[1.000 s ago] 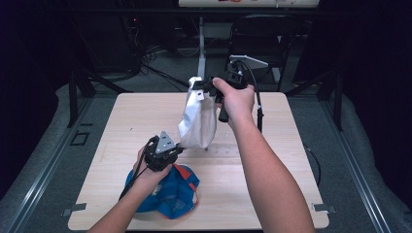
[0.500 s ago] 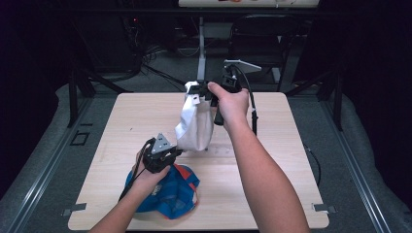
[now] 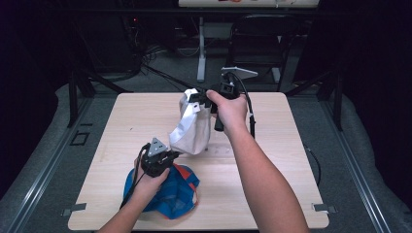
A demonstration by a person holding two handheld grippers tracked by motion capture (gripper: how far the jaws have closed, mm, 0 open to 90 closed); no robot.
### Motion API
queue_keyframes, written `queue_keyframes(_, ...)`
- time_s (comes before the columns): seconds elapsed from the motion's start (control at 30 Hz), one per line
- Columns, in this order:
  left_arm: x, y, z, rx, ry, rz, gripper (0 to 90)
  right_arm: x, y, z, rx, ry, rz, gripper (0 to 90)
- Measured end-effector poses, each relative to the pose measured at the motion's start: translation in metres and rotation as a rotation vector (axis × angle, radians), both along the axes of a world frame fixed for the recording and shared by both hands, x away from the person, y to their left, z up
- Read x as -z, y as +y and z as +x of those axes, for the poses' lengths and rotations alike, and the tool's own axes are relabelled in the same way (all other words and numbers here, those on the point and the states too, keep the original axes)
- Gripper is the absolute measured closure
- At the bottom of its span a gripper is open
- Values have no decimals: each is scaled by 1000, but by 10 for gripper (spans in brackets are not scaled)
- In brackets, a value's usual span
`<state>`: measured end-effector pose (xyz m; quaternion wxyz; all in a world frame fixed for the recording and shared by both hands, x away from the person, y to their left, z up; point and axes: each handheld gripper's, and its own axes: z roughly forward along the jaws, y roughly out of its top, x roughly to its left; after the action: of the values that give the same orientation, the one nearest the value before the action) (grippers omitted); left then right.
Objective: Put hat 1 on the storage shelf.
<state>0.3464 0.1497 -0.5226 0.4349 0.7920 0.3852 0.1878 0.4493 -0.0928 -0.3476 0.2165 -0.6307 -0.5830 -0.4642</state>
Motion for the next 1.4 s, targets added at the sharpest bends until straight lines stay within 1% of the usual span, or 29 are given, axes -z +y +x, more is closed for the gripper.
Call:
queue_keyframes(0.13, 4, 1, 1, -7, 25, 6, 842, 8, -2, 0, -7, 13, -18, 815)
queue_keyframes(0.17, 5, 2, 2, 1, 41, 16, 842, 10, -2, 0, -11, 14, -26, 815)
queue_keyframes(0.2, 7, 2, 3, -2, 45, 17, 842, 12, -2, 0, -15, 18, -47, 815)
queue_keyframes(0.23, 7, 2, 3, -2, 45, 17, 842, 13, -2, 0, -14, 17, -56, 815)
queue_keyframes(0.3, 11, 2, 4, 5, 68, 25, 842, 17, -2, 0, -17, 20, -69, 815)
queue_keyframes(0.33, 13, 2, 4, 3, 61, 23, 842, 19, -1, 0, -7, 16, -72, 814)
queue_keyframes(0.37, 13, 2, 4, 3, 61, 23, 842, 20, -1, 0, -16, 20, -79, 813)
queue_keyframes(0.43, 13, 2, 5, 1, 67, 18, 841, 21, -1, 0, -10, 15, -77, 811)
queue_keyframes(0.5, 13, 3, 6, 1, 73, 11, 840, 22, -1, -1, -16, 12, -95, 802)
queue_keyframes(0.53, 13, 3, 6, 1, 74, 8, 838, 21, -2, -1, -23, 8, -108, 793)
queue_keyframes(0.57, 13, 3, 6, 1, 74, 8, 834, 21, -2, -2, -22, 0, -107, 780)
queue_keyframes(0.6, 12, 4, 5, 3, 67, 17, 827, 19, -3, -3, -26, -4, -108, 764)
queue_keyframes(0.63, 12, 4, 5, -4, 72, 21, 811, 18, -4, -4, -28, -10, -109, 744)
queue_keyframes(0.7, 11, 6, 3, -14, 59, 16, 746, 15, -7, -6, -33, -25, -114, 718)
queue_keyframes(0.77, 7, 8, 0, -11, 52, 21, 726, 12, -11, -9, -41, -41, -127, 704)
queue_keyframes(0.8, 7, 9, -2, -14, 33, 12, 715, 10, -13, -10, -40, -45, -131, 700)
queue_keyframes(0.83, 5, 11, -4, -15, 25, 8, 702, 9, -14, -12, -40, -51, -134, 695)
queue_keyframes(0.9, 3, 13, -6, -10, 21, 10, 670, 8, -17, -14, -46, -60, -137, 688)
queue_keyframes(0.93, 1, 17, -10, -4, 7, 3, 653, 6, -21, -18, -45, -87, -147, 671)
queue_keyframes(0.97, 1, 17, -10, -4, 7, 3, 637, 6, -21, -18, -45, -87, -147, 671)
queue_keyframes(1.0, 0, 22, -14, -3, 7, -5, 624, 5, -25, -22, -54, -105, -155, 666)
queue_keyframes(1.1, -2, 28, -17, -5, 13, -6, 594, 6, -33, -28, -47, -120, -141, 663)
queue_keyframes(1.13, -2, 35, -21, -9, 20, -6, 584, 6, -36, -30, -51, -124, -133, 661)
queue_keyframes(1.17, -2, 35, -21, -9, 20, -6, 574, 6, -36, -30, -51, -124, -133, 661)
queue_keyframes(1.2, -2, 44, -23, -20, 36, -11, 567, 7, -42, -35, -56, -140, -131, 652)
queue_keyframes(1.23, -2, 49, -24, -27, 49, -28, 564, 7, -44, -38, -56, -142, -128, 641)
queue_keyframes(1.3, -2, 54, -24, -38, 55, -39, 553, 9, -48, -40, -62, -154, -129, 631)
queue_keyframes(1.33, -2, 62, -24, -63, 63, -43, 546, 12, -55, -45, -64, -167, -135, 617)
queue_keyframes(1.4, -2, 70, -25, -86, 61, -21, 534, 15, -62, -50, -50, -183, -141, 611)
